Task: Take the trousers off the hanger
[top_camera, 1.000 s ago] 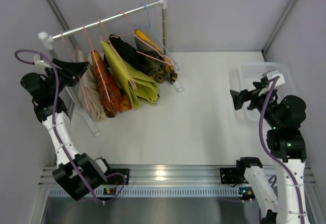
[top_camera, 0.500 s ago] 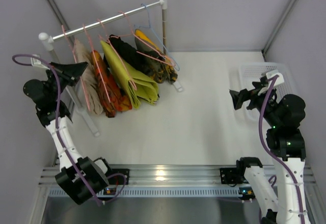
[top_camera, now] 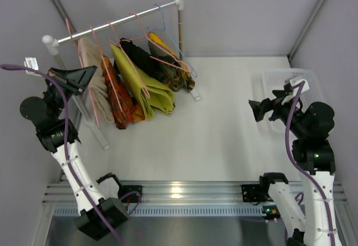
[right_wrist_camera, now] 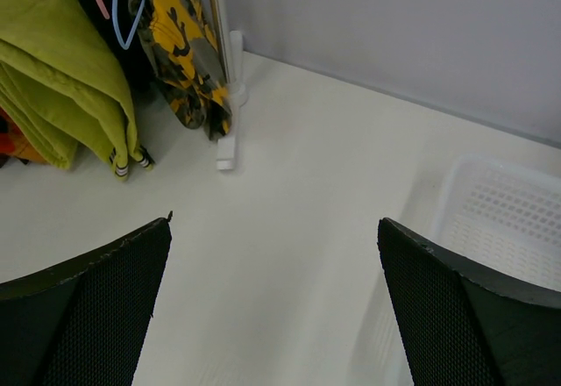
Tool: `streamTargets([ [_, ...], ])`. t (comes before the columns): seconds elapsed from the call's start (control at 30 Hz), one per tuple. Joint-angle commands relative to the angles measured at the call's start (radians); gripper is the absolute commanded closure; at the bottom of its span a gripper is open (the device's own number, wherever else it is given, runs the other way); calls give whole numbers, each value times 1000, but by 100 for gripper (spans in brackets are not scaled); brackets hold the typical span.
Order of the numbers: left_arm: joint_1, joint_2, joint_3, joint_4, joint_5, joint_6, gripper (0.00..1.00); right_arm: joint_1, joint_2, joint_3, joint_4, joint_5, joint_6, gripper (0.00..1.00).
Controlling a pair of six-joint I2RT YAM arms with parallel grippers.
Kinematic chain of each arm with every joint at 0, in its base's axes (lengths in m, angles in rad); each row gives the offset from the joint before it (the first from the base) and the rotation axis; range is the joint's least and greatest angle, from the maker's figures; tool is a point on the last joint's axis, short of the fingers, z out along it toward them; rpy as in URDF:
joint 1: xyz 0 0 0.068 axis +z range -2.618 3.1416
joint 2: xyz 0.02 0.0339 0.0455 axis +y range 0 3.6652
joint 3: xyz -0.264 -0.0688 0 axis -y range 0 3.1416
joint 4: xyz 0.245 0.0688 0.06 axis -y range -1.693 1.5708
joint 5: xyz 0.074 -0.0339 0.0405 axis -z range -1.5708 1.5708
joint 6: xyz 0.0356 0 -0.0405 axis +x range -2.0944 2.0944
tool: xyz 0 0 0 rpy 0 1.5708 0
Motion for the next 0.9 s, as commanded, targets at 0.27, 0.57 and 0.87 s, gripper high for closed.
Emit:
streamTargets([
  [0.27, 3, -58, 176, 251, 105, -272, 100, -17, 12, 52, 45, -62, 9, 0],
  [0.57, 1, -161, 207, -57, 193, -344, 100, -17, -11, 51, 39, -66, 20, 1],
  [0.87, -43, -224, 360, -146, 239, -315, 100, -17, -38, 60, 19, -68, 11, 1],
])
